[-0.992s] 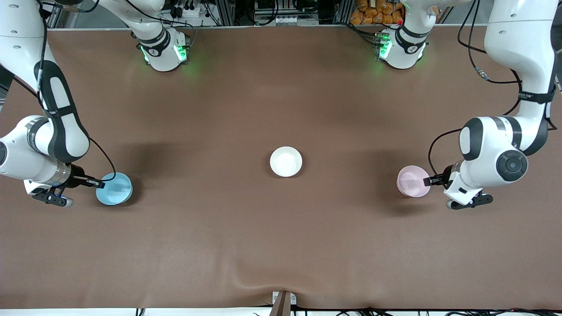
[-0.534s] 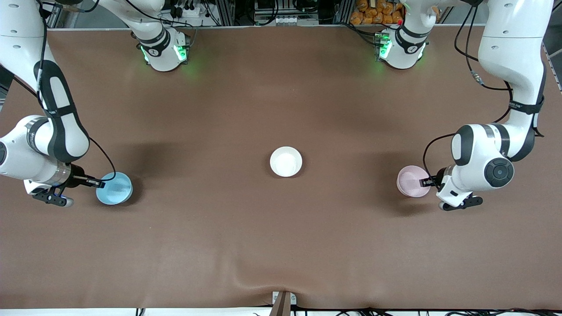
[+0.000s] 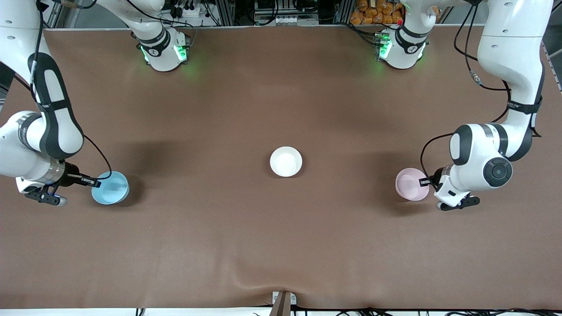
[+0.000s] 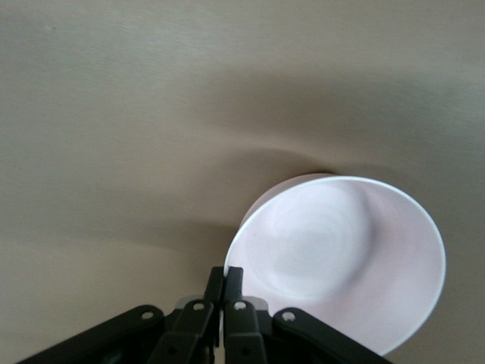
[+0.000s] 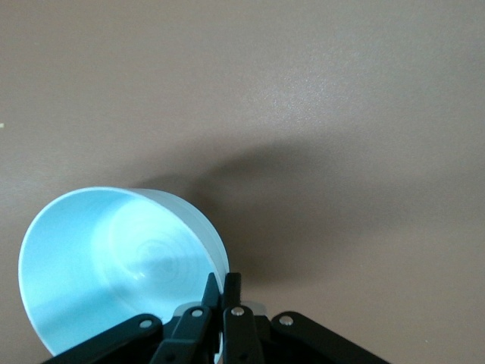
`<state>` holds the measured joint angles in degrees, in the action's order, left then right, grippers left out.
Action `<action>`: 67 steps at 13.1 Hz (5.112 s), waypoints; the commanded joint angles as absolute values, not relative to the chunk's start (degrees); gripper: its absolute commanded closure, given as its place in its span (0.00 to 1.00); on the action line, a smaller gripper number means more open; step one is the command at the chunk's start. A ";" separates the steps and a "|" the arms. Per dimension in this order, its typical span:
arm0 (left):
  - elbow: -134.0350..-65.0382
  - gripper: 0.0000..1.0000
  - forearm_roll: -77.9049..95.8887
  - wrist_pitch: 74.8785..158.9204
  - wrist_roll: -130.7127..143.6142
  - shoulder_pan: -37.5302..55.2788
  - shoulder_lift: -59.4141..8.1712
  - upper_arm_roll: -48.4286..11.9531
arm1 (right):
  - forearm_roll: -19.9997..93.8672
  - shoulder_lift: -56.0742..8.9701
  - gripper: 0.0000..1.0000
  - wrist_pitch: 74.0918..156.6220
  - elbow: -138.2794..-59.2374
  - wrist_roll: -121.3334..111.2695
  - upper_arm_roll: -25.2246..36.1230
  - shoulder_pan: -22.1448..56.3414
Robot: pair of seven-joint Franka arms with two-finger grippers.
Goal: Stack pink and blue bowls on white bowl
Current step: 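Carry the pink bowl with the left gripper onto the white bowl, then open the left gripper and raise it away from the pink bowl, then carry the blue bowl with the right gripper over the pink bowl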
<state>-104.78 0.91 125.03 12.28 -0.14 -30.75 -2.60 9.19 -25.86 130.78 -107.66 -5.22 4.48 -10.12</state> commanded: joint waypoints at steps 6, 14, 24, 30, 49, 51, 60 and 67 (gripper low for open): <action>-107.86 1.00 9.32 121.29 25.35 -0.70 -20.48 -21.15 | 9.84 -22.41 1.00 127.63 -107.93 -6.24 3.43 -11.25; -94.84 1.00 8.70 122.08 41.84 13.26 -31.54 -25.23 | 10.46 -17.94 1.00 117.44 -105.38 -6.24 3.43 -11.34; -94.57 1.00 7.48 128.39 41.57 15.47 -37.26 -24.79 | 10.72 -11.34 1.00 106.09 -104.16 -5.36 3.52 -10.99; -94.66 1.00 6.59 130.43 41.57 15.56 -38.93 -24.79 | 10.63 -11.95 1.00 100.37 -100.72 -5.27 3.87 -12.04; -82.82 0.00 -2.02 86.08 25.52 -8.24 -5.45 -24.96 | 14.50 -9.93 1.00 101.07 -98.70 6.40 3.08 4.65; -82.53 0.00 -1.23 83.94 23.91 -11.50 -2.22 -25.05 | 14.41 -10.02 1.00 101.77 -98.70 12.89 3.08 8.59; -82.18 0.00 -1.14 82.35 19.25 -14.24 0.35 -24.43 | 13.97 -10.81 1.00 108.00 -100.45 33.45 3.08 24.23; -82.35 0.00 -0.70 83.40 18.02 -12.07 0.52 -21.82 | 13.45 -19.49 1.00 126.36 -102.31 57.62 3.16 40.85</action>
